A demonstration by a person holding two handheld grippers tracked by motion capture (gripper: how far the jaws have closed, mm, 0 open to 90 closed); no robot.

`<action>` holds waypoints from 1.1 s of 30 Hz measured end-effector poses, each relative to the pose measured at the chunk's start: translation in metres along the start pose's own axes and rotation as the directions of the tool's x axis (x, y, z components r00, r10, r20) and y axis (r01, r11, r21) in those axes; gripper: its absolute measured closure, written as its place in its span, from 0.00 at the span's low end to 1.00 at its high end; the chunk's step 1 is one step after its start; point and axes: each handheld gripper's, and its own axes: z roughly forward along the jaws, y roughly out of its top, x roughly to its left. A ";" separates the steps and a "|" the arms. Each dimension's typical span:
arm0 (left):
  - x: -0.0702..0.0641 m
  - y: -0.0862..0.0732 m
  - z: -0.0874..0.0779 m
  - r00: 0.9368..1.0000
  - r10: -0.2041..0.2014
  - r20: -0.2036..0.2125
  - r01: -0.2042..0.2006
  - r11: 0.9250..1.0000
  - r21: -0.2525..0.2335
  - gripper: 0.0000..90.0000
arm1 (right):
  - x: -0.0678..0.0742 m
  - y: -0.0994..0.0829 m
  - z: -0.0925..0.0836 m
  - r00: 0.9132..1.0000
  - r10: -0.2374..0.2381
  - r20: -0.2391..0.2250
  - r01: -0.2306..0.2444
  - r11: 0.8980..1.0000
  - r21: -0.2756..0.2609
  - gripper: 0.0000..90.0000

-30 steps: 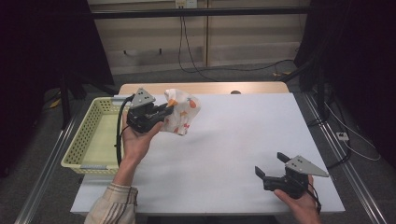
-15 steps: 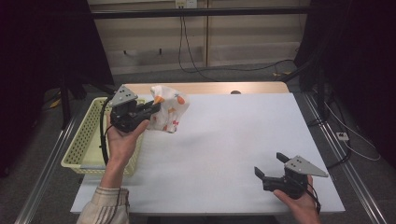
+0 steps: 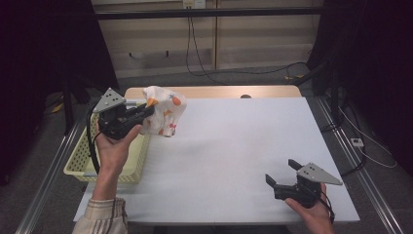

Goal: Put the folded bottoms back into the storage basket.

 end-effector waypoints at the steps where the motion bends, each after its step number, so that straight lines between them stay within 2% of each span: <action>1: 0.000 0.000 0.000 1.000 0.000 0.000 0.000 1.000 0.000 0.91 | 0.000 0.000 0.000 1.000 0.000 0.000 0.000 1.000 0.000 0.05; 7: 0.004 0.002 -0.009 1.000 0.005 -0.011 -0.005 1.000 -0.004 0.91 | 0.000 0.000 0.000 1.000 0.001 -0.002 -0.001 1.000 -0.001 0.05; 19: 0.011 -0.007 -0.021 0.999 -0.010 -0.032 0.010 1.000 -0.001 0.91 | 0.000 0.000 0.000 1.000 0.002 -0.002 -0.002 1.000 0.000 0.04; 24: 0.015 -0.009 -0.030 0.999 -0.033 -0.029 0.032 0.999 -0.016 0.91 | 0.001 0.000 -0.001 1.000 0.001 -0.002 -0.001 1.000 -0.005 0.04; 33: 0.017 -0.006 -0.048 0.999 -0.025 -0.044 0.024 1.000 -0.010 0.91 | 0.001 0.000 -0.001 1.000 -0.003 -0.005 0.003 1.000 -0.004 0.04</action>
